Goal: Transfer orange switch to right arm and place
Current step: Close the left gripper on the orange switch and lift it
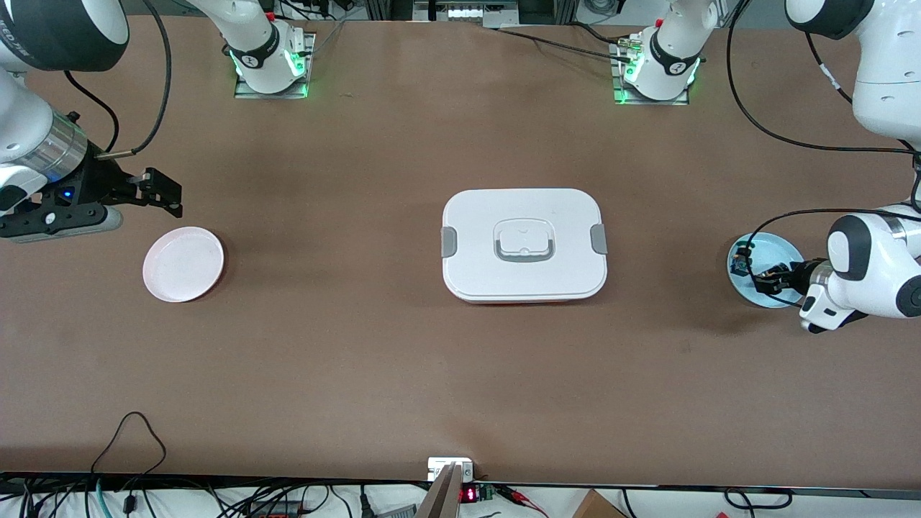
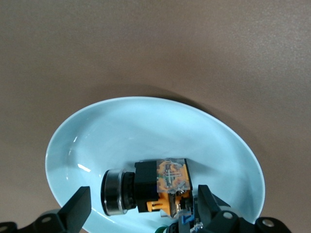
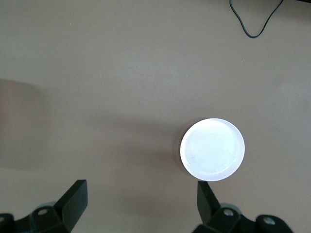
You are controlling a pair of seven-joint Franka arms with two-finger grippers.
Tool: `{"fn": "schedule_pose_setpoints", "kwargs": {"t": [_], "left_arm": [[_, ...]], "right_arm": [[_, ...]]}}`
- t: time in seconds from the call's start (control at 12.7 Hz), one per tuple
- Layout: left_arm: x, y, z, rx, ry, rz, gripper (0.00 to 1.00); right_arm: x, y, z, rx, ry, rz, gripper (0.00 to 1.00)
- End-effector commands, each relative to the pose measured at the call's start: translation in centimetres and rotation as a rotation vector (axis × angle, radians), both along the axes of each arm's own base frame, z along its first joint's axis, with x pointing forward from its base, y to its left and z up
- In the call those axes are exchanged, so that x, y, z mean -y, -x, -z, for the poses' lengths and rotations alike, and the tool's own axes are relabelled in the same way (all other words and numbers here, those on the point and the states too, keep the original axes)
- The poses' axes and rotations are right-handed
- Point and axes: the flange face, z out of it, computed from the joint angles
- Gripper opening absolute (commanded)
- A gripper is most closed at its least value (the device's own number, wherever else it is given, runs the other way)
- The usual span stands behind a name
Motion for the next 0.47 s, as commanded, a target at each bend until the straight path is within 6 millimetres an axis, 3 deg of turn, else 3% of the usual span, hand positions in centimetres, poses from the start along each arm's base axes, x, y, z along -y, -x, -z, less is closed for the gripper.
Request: {"fn": "schedule_pose_setpoints", "kwargs": {"t": [0.0,0.08,0.16,0.31,0.39], "left_arm": [[0.57,0.09,0.17,-0.013,-0.04,-0.03,0.74],[0.57,0.09,0.22,-0.015,-0.04,-0.031,0.7],[0.52,-0.04,-0.04,-0.012,-0.042,-0.033,0.57],[0.41,-0.36,-0.58,-0.002,-0.044,-0.031,0.41],[0.4,-0.34,-0.67,-0.004,-0.041,-0.019,0.26]], "right_arm": [[0.18,0.05,-0.5,0.007,-0.003,-0.002,1.0],[0.17,0.05,-0.5,0.007,-0.005,-0.002,1.0],[0.17,0.05,-0.5,0.007,-0.005,-0.002,1.0],[0.17,0.05,-0.5,0.007,-0.005,-0.002,1.0],[0.18,0.05,-0.5,0.007,-0.003,-0.002,1.0]]}}
